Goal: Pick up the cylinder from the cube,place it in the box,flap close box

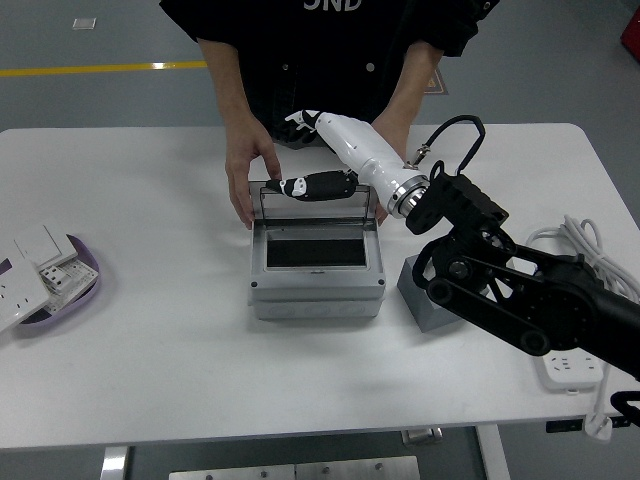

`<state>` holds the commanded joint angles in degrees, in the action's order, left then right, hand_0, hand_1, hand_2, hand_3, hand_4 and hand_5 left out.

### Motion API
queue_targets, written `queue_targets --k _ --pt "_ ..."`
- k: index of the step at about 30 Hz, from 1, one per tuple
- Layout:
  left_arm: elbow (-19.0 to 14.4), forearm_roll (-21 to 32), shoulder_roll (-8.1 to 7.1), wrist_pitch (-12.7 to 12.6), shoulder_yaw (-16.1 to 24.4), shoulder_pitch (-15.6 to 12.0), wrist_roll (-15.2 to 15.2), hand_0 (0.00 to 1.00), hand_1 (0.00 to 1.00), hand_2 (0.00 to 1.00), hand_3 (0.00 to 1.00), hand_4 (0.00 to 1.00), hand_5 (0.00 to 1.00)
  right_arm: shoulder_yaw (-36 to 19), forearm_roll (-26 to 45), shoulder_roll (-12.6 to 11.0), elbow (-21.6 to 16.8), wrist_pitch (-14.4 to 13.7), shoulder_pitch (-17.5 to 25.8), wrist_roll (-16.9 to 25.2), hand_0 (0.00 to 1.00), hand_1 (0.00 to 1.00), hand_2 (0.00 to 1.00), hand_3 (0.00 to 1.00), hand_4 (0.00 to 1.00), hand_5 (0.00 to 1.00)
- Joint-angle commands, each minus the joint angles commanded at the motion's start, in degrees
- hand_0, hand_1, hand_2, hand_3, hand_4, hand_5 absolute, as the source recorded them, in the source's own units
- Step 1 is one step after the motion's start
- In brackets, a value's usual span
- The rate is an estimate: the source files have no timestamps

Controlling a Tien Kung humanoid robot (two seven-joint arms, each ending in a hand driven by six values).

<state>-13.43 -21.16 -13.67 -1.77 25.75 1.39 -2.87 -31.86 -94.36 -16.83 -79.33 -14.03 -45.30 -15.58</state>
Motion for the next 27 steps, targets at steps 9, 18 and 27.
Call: queue_targets --k 9,18,27 --pt "0.01 0.0 0.13 0.0 -0.05 0.04 -0.02 0.594 0.629 0.621 0.64 0.701 0.219 5.08 0.58 -2.24 1.57 -0.13 0.85 0.31 0.725 0.649 0.649 0.7 0.869 0.443" --pt "-0.05 -0.33 -0.08 -0.02 0.2 -0.04 0.01 0.594 0.629 0.62 0.639 0.702 0.219 6.24 -3.17 -5.67 -6.98 0.09 4.06 -0.62 0.714 0.649 0.648 0.698 0.862 0.437" --pt "-0.07 -0.62 -0.06 -0.01 0.59 -0.14 0.0 0.594 0.629 0.62 0.639 0.703 0.221 7.96 -4.33 -7.81 -13.86 -0.3 9.29 -2.95 0.699 0.646 0.647 0.692 0.86 0.442"
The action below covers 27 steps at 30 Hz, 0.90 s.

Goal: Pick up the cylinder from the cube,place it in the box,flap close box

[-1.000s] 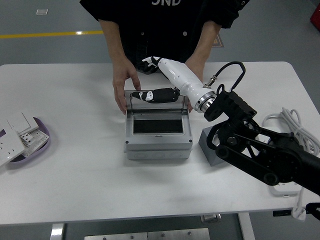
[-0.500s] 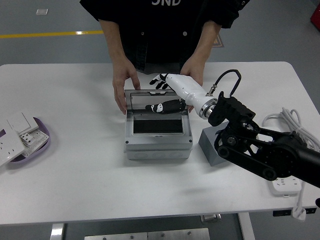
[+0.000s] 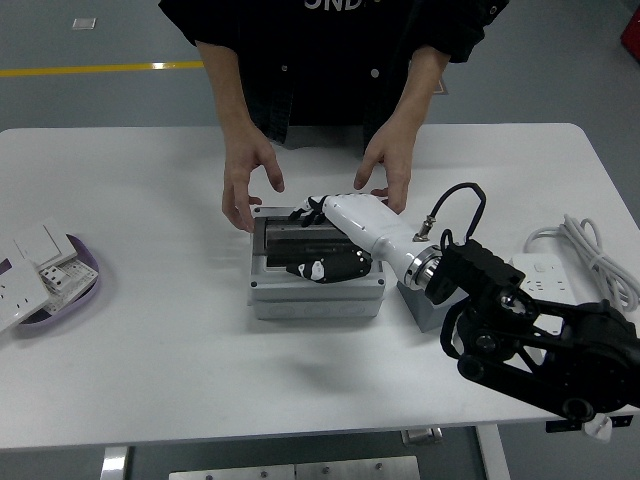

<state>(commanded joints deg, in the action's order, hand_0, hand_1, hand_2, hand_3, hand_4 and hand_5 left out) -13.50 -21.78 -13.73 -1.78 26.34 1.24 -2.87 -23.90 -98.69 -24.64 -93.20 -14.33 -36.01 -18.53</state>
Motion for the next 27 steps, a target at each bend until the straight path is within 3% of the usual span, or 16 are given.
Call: queue_targets --k 7,19,22,23,27 --pt "0.0 -0.16 0.04 0.0 0.18 0.01 0.04 0.594 0.629 0.62 0.639 0.703 0.223 -3.08 2.5 0.56 2.07 -1.06 3.34 1.1 0.681 0.648 0.647 0.688 0.842 0.458" --pt "0.12 -0.05 0.08 -0.01 0.37 -0.59 0.08 0.594 0.629 0.62 0.639 0.702 0.221 -20.8 7.2 -3.89 -2.61 -4.68 15.46 8.45 0.685 0.647 0.648 0.681 0.789 0.455" --pt "0.15 -0.1 0.21 -0.01 0.57 -0.86 0.1 0.594 0.629 0.62 0.639 0.702 0.221 -25.93 10.66 -3.35 -1.21 -5.99 18.95 11.33 0.685 0.647 0.648 0.681 0.789 0.455" --pt "0.16 -0.12 0.24 -0.02 0.63 -0.95 0.11 0.594 0.629 0.621 0.64 0.702 0.218 -27.51 11.9 -2.97 -0.52 -6.01 19.93 12.32 0.642 0.631 0.636 0.663 0.762 0.448" --pt "0.18 -0.28 0.43 -0.02 0.94 -1.29 0.13 0.594 0.629 0.621 0.64 0.702 0.218 -33.96 18.34 -0.89 2.61 -3.68 23.5 17.05 0.642 0.631 0.636 0.663 0.762 0.448"
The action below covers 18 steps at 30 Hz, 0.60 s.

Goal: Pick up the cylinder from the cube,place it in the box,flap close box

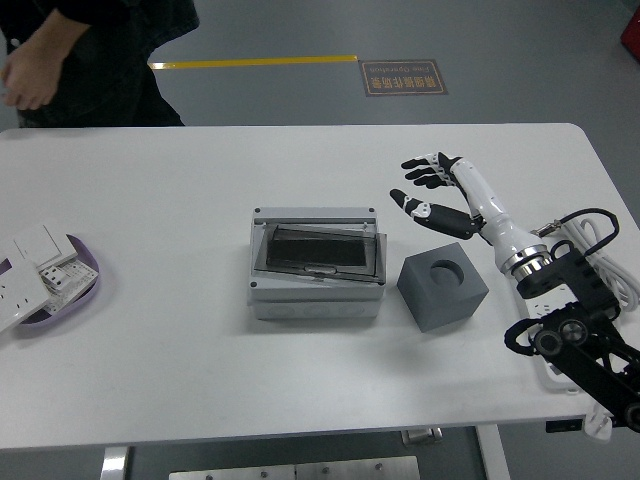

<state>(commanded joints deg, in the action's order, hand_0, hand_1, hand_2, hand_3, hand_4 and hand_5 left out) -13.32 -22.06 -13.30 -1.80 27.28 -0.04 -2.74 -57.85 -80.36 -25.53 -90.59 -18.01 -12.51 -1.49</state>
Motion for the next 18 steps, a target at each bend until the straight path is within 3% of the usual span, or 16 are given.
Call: queue_targets --k 7,8,18 --pt "0.03 -0.34 0.45 0.01 0.49 -0.51 0.02 0.594 0.629 0.62 0.639 0.702 0.218 -9.42 11.12 1.68 3.21 5.17 2.41 7.68 0.623 0.622 0.622 0.651 0.776 0.454" --pt "0.03 -0.4 0.46 0.01 0.55 -0.55 0.02 0.594 0.629 0.621 0.639 0.702 0.219 -10.33 12.4 1.68 3.37 5.41 2.56 8.55 0.661 0.636 0.634 0.665 0.776 0.454" --pt "-0.05 -0.89 -0.27 0.01 0.74 -0.29 0.09 0.594 0.63 0.621 0.64 0.703 0.221 -12.87 22.38 1.79 4.72 5.29 3.3 13.11 0.676 0.642 0.635 0.667 0.766 0.426"
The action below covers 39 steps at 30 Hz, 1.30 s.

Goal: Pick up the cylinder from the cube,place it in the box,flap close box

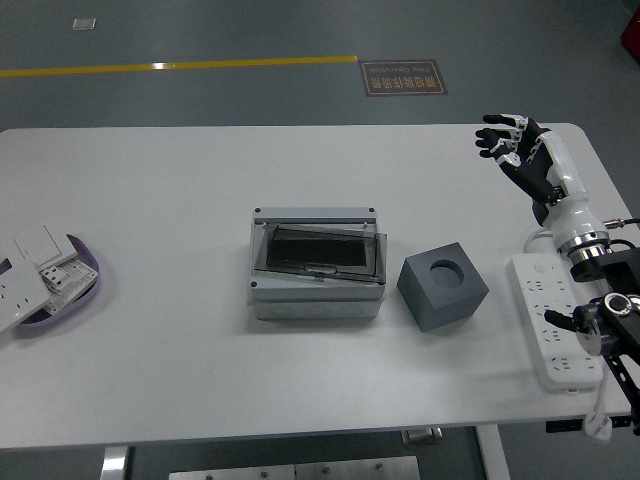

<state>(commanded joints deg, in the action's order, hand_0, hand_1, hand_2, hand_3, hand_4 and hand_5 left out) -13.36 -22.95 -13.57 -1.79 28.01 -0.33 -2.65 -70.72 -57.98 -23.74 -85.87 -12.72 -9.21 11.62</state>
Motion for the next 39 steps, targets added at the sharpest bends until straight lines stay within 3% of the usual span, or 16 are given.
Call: queue_targets --k 16,30,39 --pt "0.09 0.91 -1.53 0.06 -1.7 -0.47 -0.08 0.594 0.63 0.621 0.639 0.702 0.222 2.29 12.73 1.01 3.97 -3.09 2.27 6.61 0.664 0.633 0.614 0.651 0.752 0.387" --pt "0.12 1.54 -2.76 0.01 -3.06 -1.14 -0.12 0.594 0.63 0.621 0.639 0.703 0.221 5.02 14.9 2.47 5.86 -4.24 3.07 8.72 0.656 0.614 0.6 0.643 0.763 0.361" --pt "0.14 1.46 -2.39 0.01 -2.6 -2.52 -0.13 0.594 0.63 0.621 0.64 0.702 0.222 5.55 14.88 2.14 6.2 -4.24 2.67 8.88 0.654 0.609 0.593 0.64 0.767 0.343"
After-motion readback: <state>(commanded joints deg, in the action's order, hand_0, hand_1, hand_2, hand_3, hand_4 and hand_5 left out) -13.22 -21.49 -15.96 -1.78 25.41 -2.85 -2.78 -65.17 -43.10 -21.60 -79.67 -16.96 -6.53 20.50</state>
